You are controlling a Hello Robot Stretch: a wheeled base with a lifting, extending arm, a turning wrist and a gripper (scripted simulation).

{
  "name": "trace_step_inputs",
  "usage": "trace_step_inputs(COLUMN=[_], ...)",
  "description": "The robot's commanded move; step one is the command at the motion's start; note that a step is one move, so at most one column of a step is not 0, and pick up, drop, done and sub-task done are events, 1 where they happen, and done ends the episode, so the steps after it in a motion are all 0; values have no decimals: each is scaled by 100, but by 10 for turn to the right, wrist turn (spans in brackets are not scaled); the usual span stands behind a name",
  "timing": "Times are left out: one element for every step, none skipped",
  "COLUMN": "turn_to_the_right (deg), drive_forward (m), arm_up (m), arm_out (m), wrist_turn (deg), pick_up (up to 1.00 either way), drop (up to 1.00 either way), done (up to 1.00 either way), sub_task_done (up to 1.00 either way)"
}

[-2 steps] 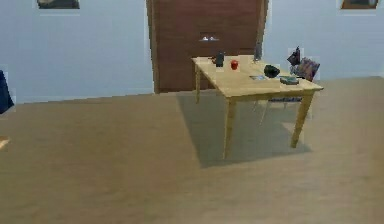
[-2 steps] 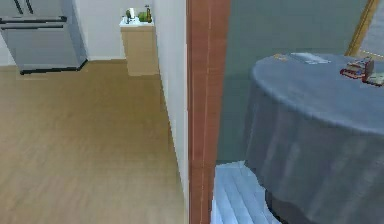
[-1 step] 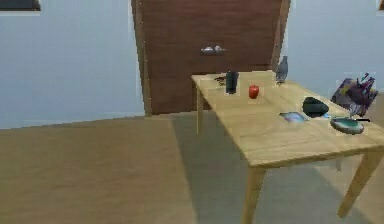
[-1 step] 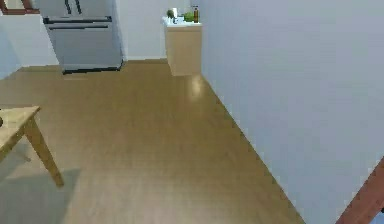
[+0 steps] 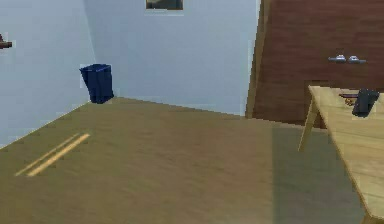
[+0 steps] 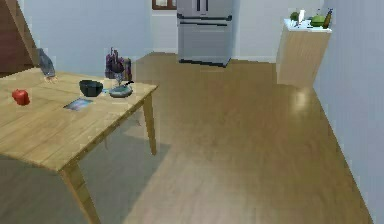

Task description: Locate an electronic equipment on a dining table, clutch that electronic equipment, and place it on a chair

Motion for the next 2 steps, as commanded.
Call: trace_step_inputs(turn_to_the_right=[0,150], drive_forward=[50,0], arm_up=[0,0], arm_out=[0,0], wrist_turn=[0,0], pick_up=[0,0], drop=[0,0], done=[0,0], sub_task_done=[0,0])
